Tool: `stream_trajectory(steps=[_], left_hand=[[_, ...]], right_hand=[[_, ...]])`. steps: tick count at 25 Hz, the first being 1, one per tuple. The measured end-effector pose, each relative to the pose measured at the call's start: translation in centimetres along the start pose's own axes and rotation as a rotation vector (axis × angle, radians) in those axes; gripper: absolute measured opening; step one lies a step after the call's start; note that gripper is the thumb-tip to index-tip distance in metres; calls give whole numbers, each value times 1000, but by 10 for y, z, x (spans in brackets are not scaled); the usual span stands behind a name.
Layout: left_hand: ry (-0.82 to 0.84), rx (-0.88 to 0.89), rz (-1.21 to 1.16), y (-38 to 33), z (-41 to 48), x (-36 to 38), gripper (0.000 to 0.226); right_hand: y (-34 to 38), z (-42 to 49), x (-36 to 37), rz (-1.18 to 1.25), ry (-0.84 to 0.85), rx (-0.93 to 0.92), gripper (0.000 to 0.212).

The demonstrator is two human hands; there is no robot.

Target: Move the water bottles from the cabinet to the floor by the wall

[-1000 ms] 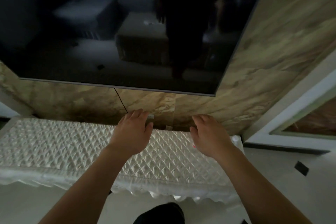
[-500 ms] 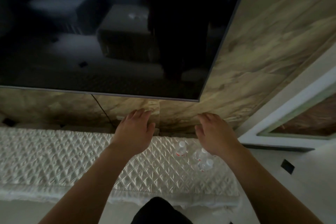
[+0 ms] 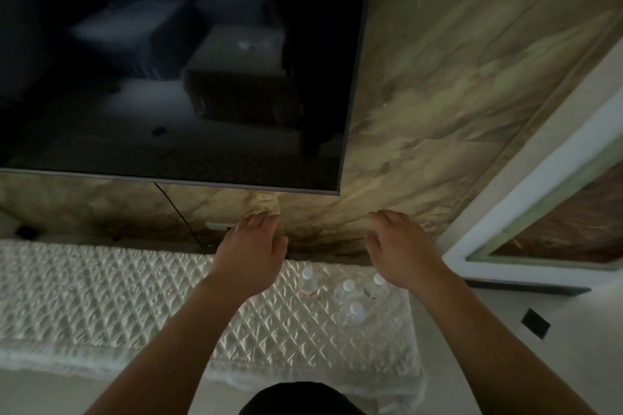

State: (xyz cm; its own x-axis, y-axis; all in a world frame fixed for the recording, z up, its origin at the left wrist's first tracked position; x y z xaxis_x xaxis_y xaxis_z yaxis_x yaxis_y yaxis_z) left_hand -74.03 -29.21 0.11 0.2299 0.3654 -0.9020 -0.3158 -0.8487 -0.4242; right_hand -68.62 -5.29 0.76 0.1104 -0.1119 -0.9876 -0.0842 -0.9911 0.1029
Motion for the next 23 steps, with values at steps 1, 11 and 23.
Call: stream_trajectory(steps=[1, 11, 23], left_hand=[[6, -11, 3, -12, -2, 8, 51], [3, -97, -17, -108, -14, 68, 52], [40, -229, -140, -82, -31, 108, 56]], right_hand=[[-15, -5, 0, 2, 4, -6, 46], [-121, -31, 13, 17, 57, -86, 42], [-119, -8, 68, 101, 202, -84, 47]])
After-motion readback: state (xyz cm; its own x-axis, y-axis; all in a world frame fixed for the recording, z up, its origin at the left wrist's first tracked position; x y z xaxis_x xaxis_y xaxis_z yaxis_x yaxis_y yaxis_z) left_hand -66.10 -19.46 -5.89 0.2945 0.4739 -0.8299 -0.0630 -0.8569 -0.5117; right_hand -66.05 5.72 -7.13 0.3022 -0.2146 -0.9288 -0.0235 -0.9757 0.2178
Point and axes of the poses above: each hand's wrist, its own z-axis towards the middle knuckle, its own x-axis out of the palm, y = z × x, the point moved 4 cm from there along z, towards the middle knuckle, and after that the axes turned 8 degrees about -z, right-handed, at the moved point
